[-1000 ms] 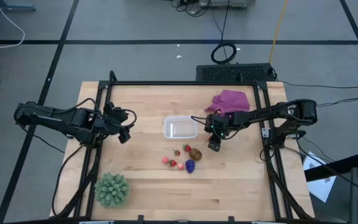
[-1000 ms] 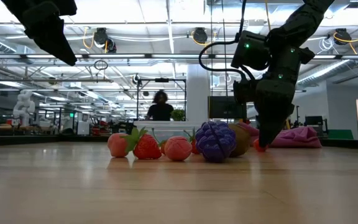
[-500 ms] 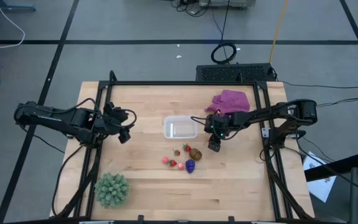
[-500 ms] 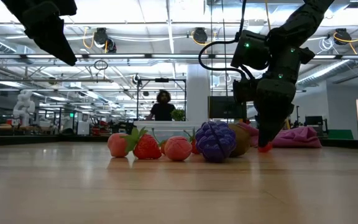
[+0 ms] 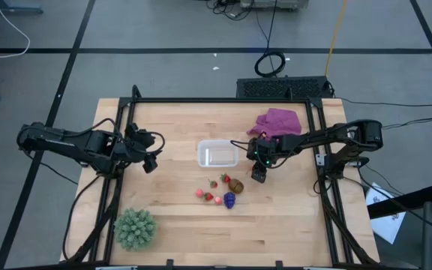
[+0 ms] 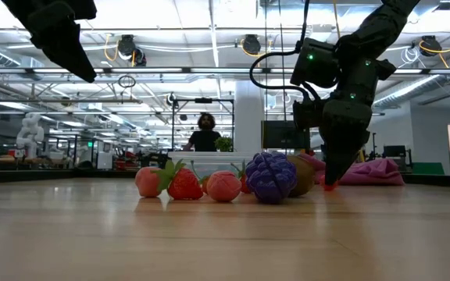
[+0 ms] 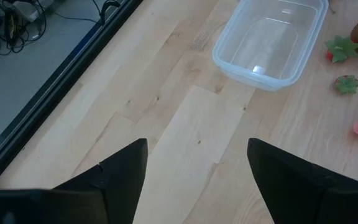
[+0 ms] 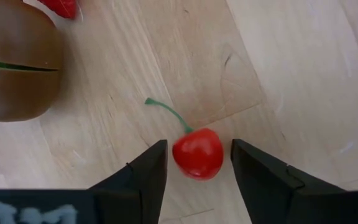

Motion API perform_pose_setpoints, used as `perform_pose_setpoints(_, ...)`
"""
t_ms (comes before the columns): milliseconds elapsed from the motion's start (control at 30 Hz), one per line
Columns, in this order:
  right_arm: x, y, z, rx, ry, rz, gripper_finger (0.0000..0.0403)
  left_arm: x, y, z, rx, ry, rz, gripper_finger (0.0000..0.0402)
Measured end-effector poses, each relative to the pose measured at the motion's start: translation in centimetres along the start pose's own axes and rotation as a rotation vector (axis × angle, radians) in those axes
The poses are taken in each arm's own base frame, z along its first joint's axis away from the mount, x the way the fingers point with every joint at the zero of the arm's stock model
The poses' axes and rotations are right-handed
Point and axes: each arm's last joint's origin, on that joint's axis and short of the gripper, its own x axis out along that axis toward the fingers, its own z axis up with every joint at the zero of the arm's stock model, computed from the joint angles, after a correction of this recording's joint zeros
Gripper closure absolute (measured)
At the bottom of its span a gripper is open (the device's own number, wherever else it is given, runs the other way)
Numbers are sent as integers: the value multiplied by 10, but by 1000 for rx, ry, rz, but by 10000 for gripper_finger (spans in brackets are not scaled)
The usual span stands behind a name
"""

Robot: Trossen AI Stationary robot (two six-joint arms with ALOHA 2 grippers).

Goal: Pick and placing Produce into tupperware
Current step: Put the cherry into the transparent bin

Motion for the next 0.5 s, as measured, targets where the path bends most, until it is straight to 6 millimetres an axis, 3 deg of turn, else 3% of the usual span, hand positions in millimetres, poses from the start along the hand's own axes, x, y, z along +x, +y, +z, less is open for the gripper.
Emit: perform_pose_setpoints(500,0,0,0,0,-9,-18,234,0,0,0,-4,0,0,121)
